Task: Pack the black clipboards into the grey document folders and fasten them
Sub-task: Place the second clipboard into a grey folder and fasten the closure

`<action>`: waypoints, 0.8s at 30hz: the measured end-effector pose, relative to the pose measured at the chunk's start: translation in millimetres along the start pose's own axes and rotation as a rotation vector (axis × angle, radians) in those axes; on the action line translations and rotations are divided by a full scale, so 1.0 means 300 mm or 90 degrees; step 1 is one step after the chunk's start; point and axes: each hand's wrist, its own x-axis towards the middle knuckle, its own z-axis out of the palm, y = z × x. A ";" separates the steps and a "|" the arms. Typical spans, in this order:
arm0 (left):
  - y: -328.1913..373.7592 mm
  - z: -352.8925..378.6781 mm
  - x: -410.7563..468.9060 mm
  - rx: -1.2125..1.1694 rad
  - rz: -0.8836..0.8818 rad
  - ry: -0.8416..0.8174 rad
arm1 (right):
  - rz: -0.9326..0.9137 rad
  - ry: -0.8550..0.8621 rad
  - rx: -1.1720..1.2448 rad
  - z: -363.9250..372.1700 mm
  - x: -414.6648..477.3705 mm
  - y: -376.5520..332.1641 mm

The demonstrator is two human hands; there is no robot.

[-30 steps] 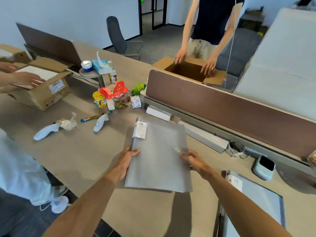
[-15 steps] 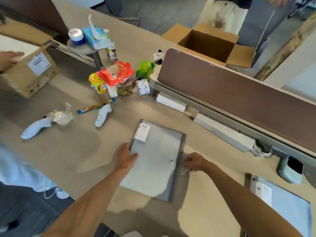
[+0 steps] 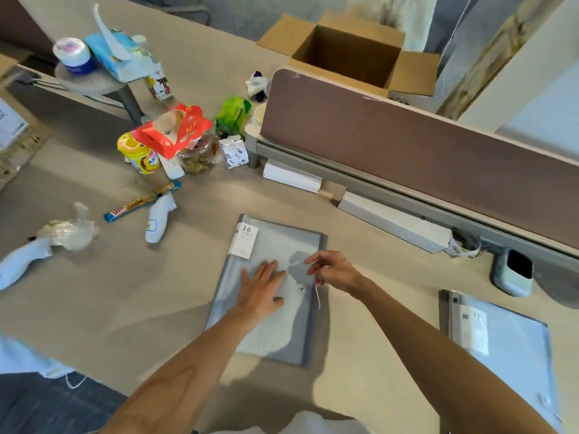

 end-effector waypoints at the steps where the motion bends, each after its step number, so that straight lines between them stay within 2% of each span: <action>1: 0.000 0.001 0.001 0.001 0.004 0.001 | -0.004 -0.003 0.001 0.011 -0.002 -0.002; 4: -0.009 0.010 0.000 0.029 0.010 0.021 | -0.015 -0.014 -0.025 0.050 -0.008 0.004; 8: -0.027 0.028 -0.005 -0.021 -0.033 0.065 | -0.044 -0.021 -0.070 0.103 0.000 0.023; 12: -0.036 0.034 -0.005 -0.046 -0.012 0.083 | -0.060 -0.059 -0.144 0.158 0.038 0.041; 17: -0.076 0.010 -0.019 -0.016 0.024 0.029 | -0.024 -0.107 -0.269 0.204 0.105 0.038; 22: -0.113 0.006 -0.022 -0.018 0.048 0.012 | -0.005 -0.089 -0.252 0.189 0.171 0.005; 24: -0.115 0.003 -0.024 0.009 0.056 0.018 | 0.039 -0.038 -0.169 0.159 0.187 0.010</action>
